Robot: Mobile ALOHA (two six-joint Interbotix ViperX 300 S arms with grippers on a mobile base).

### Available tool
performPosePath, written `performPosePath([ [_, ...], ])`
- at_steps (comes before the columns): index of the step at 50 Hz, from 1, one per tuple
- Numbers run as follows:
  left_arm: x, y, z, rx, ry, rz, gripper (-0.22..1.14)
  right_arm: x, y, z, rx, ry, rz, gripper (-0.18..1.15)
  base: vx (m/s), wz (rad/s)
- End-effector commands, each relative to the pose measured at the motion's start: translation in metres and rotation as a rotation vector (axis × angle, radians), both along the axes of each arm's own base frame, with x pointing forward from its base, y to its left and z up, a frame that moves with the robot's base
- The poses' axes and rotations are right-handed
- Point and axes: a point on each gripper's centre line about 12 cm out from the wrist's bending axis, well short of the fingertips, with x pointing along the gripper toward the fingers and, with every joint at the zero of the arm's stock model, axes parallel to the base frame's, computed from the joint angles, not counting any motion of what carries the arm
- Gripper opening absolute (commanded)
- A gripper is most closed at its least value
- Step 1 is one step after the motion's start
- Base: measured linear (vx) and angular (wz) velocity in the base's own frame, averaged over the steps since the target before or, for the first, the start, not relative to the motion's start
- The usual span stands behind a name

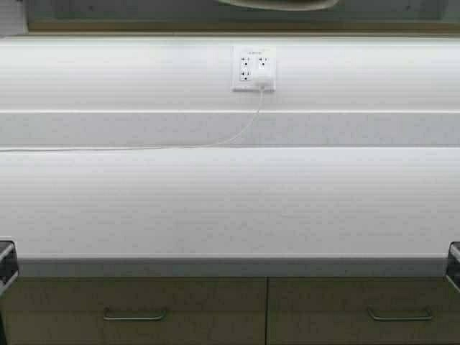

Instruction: Open the cabinet, put the pot inside, then close it

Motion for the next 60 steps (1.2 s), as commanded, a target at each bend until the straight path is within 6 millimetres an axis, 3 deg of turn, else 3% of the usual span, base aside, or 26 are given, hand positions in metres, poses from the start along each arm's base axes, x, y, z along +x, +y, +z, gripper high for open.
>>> performPosePath([
  [1, -0.021, -0.036, 0.028, -0.061, -0.034, -0.092, 0.02, -0.014, 0.042, 0.051, 0.059, -0.102, 0.126, 0.07, 0.02, 0.03],
  [14, -0.003, -0.021, 0.024, -0.059, -0.01, -0.058, 0.02, -0.004, 0.036, 0.041, 0.053, -0.059, 0.108, 0.07, 0.02, 0.01],
  [43, 0.0, -0.021, 0.013, -0.042, 0.035, -0.061, 0.02, 0.0, 0.033, 0.026, 0.047, -0.003, 0.097, 0.07, 0.09, 0.0],
  [60, 0.007, -0.011, -0.011, -0.06, 0.104, -0.037, 0.02, -0.002, 0.026, 0.02, 0.043, 0.011, 0.084, 0.07, 0.12, 0.03],
])
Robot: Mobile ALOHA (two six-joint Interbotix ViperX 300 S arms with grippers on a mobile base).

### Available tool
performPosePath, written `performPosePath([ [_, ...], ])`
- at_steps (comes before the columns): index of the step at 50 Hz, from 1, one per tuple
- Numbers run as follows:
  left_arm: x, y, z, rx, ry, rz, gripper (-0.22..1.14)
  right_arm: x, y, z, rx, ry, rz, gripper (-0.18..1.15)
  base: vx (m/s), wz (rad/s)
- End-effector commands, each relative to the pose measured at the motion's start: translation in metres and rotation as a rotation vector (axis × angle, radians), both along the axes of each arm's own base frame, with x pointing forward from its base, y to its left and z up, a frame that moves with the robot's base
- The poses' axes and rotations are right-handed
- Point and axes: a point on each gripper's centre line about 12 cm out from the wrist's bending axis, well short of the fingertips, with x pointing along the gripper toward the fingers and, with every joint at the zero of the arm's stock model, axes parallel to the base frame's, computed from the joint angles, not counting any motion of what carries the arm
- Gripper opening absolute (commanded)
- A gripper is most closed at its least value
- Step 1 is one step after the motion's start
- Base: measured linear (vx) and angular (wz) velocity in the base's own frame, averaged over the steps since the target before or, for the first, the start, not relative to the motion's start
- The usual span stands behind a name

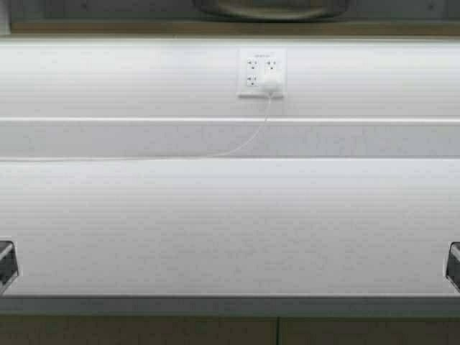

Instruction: Open the cabinet, put the pot inside, then close it

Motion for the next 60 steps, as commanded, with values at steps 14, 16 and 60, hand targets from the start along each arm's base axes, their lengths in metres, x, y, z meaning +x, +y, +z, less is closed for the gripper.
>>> performPosePath([
  [14, -0.015, -0.018, 0.003, -0.054, 0.013, -0.049, 0.02, -0.014, 0.025, 0.024, 0.059, -0.053, 0.078, 0.07, 0.08, 0.01],
  [16, -0.016, -0.017, 0.003, -0.06, 0.009, -0.047, 0.03, -0.014, 0.025, 0.022, 0.06, -0.048, 0.078, 0.07, 0.05, 0.0],
  [60, -0.047, 0.04, 0.015, -0.273, -0.205, 0.119, 1.02, -0.047, -0.038, 0.004, 0.019, -0.126, -0.085, 1.04, 0.0, 0.0],
])
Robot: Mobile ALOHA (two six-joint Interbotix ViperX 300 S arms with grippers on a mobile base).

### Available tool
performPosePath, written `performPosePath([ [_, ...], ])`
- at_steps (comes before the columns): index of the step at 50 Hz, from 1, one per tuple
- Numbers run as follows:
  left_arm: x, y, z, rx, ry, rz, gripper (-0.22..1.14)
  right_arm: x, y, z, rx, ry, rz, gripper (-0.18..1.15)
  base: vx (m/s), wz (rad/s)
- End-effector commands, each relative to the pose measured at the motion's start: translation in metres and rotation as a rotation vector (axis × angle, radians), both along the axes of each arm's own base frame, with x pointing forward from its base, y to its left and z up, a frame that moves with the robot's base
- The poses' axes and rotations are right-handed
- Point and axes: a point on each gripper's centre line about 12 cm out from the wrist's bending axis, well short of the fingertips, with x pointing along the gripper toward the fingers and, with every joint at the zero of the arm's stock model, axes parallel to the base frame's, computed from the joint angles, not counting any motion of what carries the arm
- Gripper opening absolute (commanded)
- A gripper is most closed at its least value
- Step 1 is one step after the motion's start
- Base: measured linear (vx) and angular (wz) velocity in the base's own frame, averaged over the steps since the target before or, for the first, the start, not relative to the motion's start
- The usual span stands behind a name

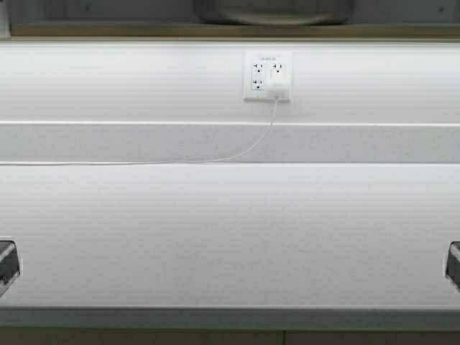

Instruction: Open the cabinet, put the pot inside, then close it

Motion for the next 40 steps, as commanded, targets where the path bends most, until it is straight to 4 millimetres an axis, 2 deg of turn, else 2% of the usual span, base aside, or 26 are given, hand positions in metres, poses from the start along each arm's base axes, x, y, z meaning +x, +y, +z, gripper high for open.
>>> performPosePath([
  [1, -0.017, 0.012, 0.024, -0.057, -0.054, 0.027, 1.02, -0.011, -0.014, 0.021, -0.002, -0.046, -0.028, 1.04, 0.0, 0.0],
  [18, -0.032, 0.036, -0.007, -0.069, -0.011, 0.097, 1.02, -0.019, -0.024, 0.0, -0.016, 0.003, -0.045, 1.04, 0.0, 0.0],
  [22, -0.039, 0.041, -0.01, -0.07, -0.01, 0.102, 1.02, -0.025, -0.024, 0.001, -0.025, -0.01, -0.042, 1.04, 0.0, 0.0],
  [35, -0.082, 0.053, -0.018, 0.014, -0.05, 0.085, 1.0, -0.064, -0.018, 0.002, -0.077, -0.093, 0.004, 1.04, 0.0, 0.0],
  [40, -0.095, 0.055, -0.02, 0.053, -0.062, 0.06, 0.88, -0.08, -0.019, -0.002, -0.089, -0.099, 0.008, 1.03, 0.0, 0.0],
])
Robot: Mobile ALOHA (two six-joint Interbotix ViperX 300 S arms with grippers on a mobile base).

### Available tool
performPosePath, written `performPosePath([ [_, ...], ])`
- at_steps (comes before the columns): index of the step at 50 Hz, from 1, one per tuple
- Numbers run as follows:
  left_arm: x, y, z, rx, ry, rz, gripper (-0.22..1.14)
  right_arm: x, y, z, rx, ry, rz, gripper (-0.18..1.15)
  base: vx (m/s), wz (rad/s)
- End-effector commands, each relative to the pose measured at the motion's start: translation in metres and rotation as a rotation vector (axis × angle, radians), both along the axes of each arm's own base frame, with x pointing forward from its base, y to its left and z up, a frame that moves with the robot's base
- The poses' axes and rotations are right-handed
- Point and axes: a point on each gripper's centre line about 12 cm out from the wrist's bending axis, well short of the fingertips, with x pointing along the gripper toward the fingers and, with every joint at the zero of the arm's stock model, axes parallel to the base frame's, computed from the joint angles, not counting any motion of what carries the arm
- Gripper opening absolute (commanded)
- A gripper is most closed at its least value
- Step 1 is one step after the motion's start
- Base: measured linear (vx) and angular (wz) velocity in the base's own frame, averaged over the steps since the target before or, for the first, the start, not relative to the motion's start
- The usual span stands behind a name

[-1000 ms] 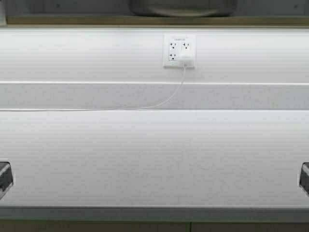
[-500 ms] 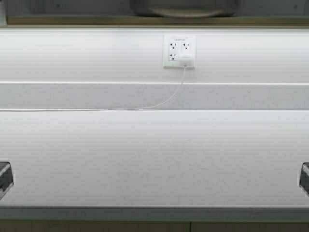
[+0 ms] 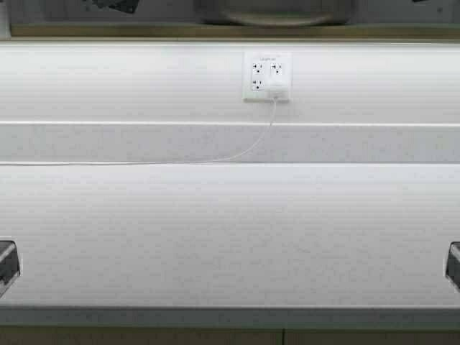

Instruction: Open the cabinet, put the pot inside, then close it

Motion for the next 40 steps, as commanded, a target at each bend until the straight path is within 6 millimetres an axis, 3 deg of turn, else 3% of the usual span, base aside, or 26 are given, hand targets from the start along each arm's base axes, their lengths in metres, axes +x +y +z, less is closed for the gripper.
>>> performPosePath([
  [1, -0.021, 0.003, 0.017, 0.034, -0.062, -0.033, 0.83, -0.024, -0.002, 0.013, -0.019, -0.056, 0.001, 1.02, -0.01, 0.0],
  [7, -0.033, -0.003, 0.012, 0.09, -0.065, -0.082, 0.36, -0.044, -0.001, 0.005, -0.077, -0.041, -0.007, 0.9, -0.02, 0.0],
  [10, -0.038, -0.006, 0.008, 0.11, -0.061, -0.102, 0.06, -0.054, -0.002, 0.001, -0.109, -0.035, -0.019, 0.77, -0.03, 0.01],
  [13, -0.041, -0.01, 0.003, 0.118, -0.05, -0.114, -0.11, -0.065, -0.003, -0.002, -0.144, -0.029, -0.036, 0.58, -0.03, 0.01],
  [20, -0.048, -0.015, -0.007, 0.134, -0.027, -0.137, 0.06, -0.081, -0.005, -0.008, -0.211, -0.025, -0.062, 0.12, -0.04, 0.01],
  [23, -0.055, -0.02, -0.013, 0.148, -0.015, -0.16, 0.06, -0.086, -0.004, -0.011, -0.246, -0.022, -0.071, -0.01, -0.06, 0.01],
  [31, -0.072, -0.037, -0.026, 0.206, -0.004, -0.242, 0.03, -0.101, 0.001, -0.02, -0.374, -0.02, -0.079, 0.08, -0.07, 0.02],
  [40, -0.087, -0.044, -0.045, 0.331, 0.018, -0.276, 0.03, -0.11, 0.019, -0.038, -0.602, 0.02, -0.04, 0.07, -0.1, 0.02],
])
